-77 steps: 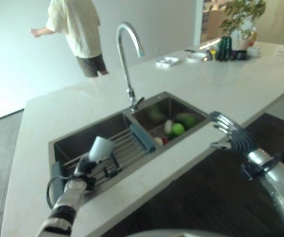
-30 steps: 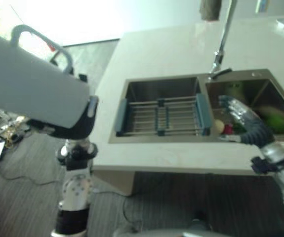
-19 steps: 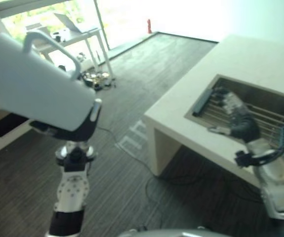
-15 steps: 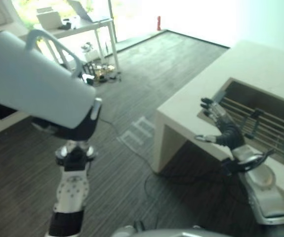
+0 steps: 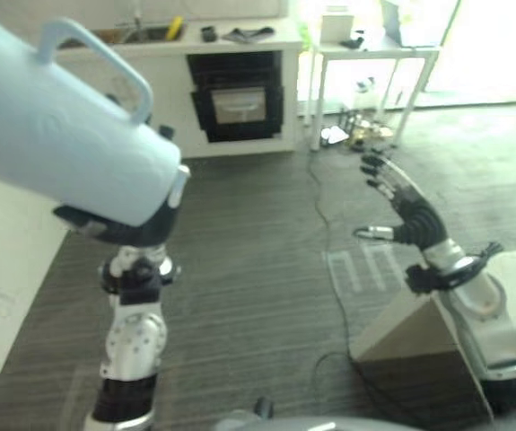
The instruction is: Place the dishes in the dishwasher.
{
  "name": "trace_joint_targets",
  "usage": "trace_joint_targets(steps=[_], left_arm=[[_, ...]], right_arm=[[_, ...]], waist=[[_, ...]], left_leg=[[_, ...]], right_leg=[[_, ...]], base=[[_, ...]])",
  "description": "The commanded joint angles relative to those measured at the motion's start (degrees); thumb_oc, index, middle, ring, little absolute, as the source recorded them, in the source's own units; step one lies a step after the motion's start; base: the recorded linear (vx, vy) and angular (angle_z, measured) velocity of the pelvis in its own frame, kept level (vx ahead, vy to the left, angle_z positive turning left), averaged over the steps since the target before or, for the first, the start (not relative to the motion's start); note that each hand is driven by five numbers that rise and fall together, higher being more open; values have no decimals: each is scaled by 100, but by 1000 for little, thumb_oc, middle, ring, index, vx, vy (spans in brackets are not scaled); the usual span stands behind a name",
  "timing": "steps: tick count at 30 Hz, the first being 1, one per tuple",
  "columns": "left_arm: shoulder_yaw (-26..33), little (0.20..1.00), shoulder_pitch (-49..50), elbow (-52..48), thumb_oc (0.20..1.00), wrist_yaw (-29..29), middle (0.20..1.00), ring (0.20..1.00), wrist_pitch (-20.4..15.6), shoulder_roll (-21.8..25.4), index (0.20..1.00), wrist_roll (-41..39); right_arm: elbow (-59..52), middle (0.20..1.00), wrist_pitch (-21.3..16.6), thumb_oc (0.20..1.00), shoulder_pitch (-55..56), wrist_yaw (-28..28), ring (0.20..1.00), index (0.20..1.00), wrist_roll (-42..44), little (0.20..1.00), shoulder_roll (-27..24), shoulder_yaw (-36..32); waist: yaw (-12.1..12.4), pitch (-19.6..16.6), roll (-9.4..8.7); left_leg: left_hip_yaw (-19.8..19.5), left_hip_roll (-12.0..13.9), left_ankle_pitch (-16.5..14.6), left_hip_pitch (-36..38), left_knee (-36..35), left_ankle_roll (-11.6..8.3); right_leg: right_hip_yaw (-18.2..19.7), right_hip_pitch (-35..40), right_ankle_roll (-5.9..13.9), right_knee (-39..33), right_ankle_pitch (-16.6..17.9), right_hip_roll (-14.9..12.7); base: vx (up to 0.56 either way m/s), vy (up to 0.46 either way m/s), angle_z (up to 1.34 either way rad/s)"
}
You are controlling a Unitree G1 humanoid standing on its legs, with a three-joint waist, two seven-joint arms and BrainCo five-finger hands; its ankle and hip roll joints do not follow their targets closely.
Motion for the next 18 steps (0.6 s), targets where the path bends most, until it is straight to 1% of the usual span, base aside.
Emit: trace_joint_targets(steps=[1,2,4,6,7,8,9,10,11,12,13,14,17,18], left_arm=[[277,200,33,-135,200,136,200,200,8,214,200,119],[345,200,113,-189,200,154,200,200,61,213,200,71],[387,200,202,-272,200,83,200,200,107,196,200,1],[326,200,157,-271,200,-26,200,200,111,182,200,-63],[223,200,45,-202,200,-186,200,200,221,203,200,-255],[190,200,-16,-146,200,-250,200,200,262,206,200,-311],[86,200,-165,-30,200,-396,200,200,375,203,200,-447],[-7,200,-267,74,200,-533,200,200,358,270,200,-577],[2,200,-261,105,200,-608,200,200,331,321,200,-655],[57,200,-162,117,200,-743,200,200,286,357,200,-739],[130,200,-88,117,200,-797,200,200,274,370,200,-762],[196,200,-5,86,200,-835,200,200,295,304,200,-705],[313,200,81,29,200,-761,200,200,448,229,200,-661],[-101,200,138,-94,200,-233,200,200,375,101,200,132]], right_arm=[[-228,1000,-69,1000,-42,79,1000,1000,335,1000,115,-53],[-258,1000,-53,1000,-32,164,1000,1000,345,1000,105,-26],[-320,1000,-16,1000,-67,161,1000,1000,309,1000,55,39],[-291,1000,11,1000,-196,23,1000,1000,231,1000,6,123],[-200,1000,-18,1000,-258,-214,1000,1000,61,1000,-22,110],[-174,1000,-42,1000,-258,-288,1000,1000,8,1000,-31,85],[-155,1000,-91,1000,-193,-477,1000,1000,-48,1000,-82,-37],[-153,1000,-184,1000,-85,-538,1000,1000,-8,1000,-150,-224],[-147,1000,-264,1000,3,-476,1000,1000,91,1000,-195,-349],[-154,1000,-382,1000,172,-313,1000,1000,266,1000,-227,-581],[-168,1000,-461,1000,298,-195,1000,1000,353,1000,-235,-705],[-177,1000,-571,1000,458,-83,1000,1000,368,1000,-188,-792],[-255,1000,-628,1000,601,7,1000,1000,364,1000,-113,-909],[-570,1000,-521,1000,841,-179,1000,1000,300,1000,139,-792]], waist=[[101,-316,-2],[162,-290,6],[257,-230,26],[318,-165,51],[220,-139,88],[164,-116,107],[33,-106,118],[-102,-90,131],[-181,-85,143],[-290,-90,165],[-336,-111,171],[-386,-158,181],[-451,-270,168],[-835,-125,62]], left_leg=[[329,615,-178,121,36,-364],[321,717,-121,79,36,-431],[366,883,-70,21,36,-541],[589,1002,-5,-44,36,-622],[1373,1264,81,-37,36,-770],[1624,1367,142,-23,36,-832],[2166,1554,313,-41,36,-944],[2425,1650,434,-98,36,-1027],[2507,1652,454,-108,36,-1035],[2558,1620,431,-88,36,-1014],[2553,1588,402,-64,36,-989],[2549,1545,344,-19,36,-953],[2606,1485,231,115,36,-898],[1835,648,-446,425,36,-309]], right_leg=[[-262,-592,211,18,598,-325],[-348,-551,183,2,563,-321],[-537,-523,160,2,497,-337],[-752,-513,167,2,488,-359],[-1135,-432,223,2,454,-428],[-1285,-385,238,2,455,-448],[-1628,-325,293,2,501,-526],[-1827,-262,334,2,525,-560],[-1834,-240,337,2,514,-555],[-1755,-211,338,2,488,-542],[-1682,-203,339,2,476,-540],[-1581,-203,332,2,451,-545],[-1484,-204,364,2,449,-591],[112,-526,188,2,531,-90]], base=[[119,-154,46],[54,-97,48],[-38,-82,45],[-153,-57,58],[-159,0,65],[-211,67,108],[-214,104,149],[-193,117,188],[-100,144,170],[-24,130,142],[1,155,69],[25,100,7],[37,62,-32],[44,39,-12]])
